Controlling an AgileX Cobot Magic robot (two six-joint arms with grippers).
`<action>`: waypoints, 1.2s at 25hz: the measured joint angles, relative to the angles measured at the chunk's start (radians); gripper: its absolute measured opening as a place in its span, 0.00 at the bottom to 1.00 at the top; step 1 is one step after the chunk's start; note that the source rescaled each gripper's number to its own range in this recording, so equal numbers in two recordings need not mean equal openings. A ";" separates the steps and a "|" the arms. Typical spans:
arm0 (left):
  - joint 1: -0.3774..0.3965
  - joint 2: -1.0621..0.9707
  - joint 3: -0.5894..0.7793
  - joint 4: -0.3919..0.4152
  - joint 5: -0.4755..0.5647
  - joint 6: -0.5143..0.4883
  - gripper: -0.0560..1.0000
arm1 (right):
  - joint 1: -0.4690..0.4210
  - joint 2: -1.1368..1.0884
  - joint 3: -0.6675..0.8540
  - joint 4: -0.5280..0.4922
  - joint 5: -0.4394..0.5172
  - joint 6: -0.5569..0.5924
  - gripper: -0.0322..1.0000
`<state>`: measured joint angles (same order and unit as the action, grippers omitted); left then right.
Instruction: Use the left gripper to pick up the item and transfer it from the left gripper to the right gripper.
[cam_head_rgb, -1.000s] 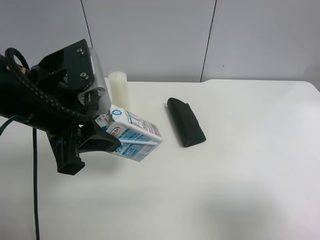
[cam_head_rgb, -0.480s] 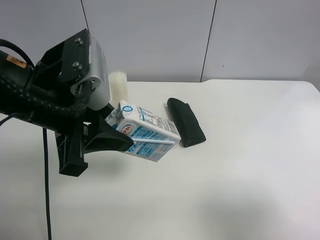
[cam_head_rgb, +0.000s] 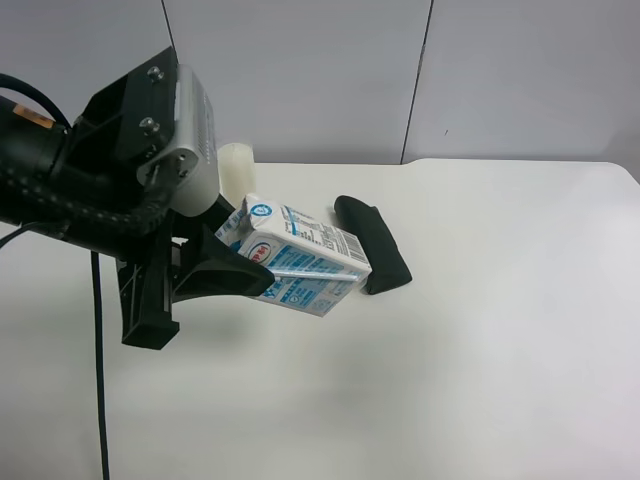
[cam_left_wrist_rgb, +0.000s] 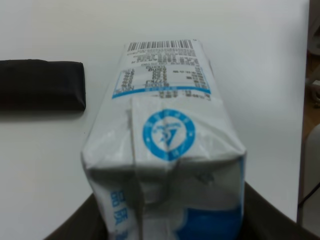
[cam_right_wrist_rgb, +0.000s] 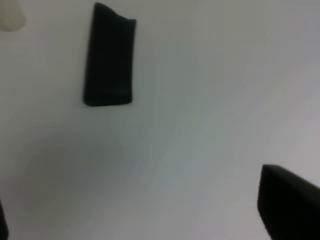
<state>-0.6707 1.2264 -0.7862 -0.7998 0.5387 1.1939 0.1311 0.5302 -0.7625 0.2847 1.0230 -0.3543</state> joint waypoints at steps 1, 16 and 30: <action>0.000 0.000 0.000 -0.001 0.000 0.004 0.05 | 0.034 0.051 -0.023 0.010 -0.003 -0.028 1.00; 0.000 0.000 0.000 -0.003 0.051 0.083 0.05 | 0.604 0.594 -0.314 0.040 -0.018 -0.219 1.00; 0.000 0.000 0.000 -0.149 0.102 0.286 0.05 | 0.611 0.677 -0.323 0.134 0.013 -0.406 1.00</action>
<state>-0.6707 1.2264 -0.7862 -0.9489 0.6404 1.4795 0.7421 1.2076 -1.0858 0.4185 1.0357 -0.7603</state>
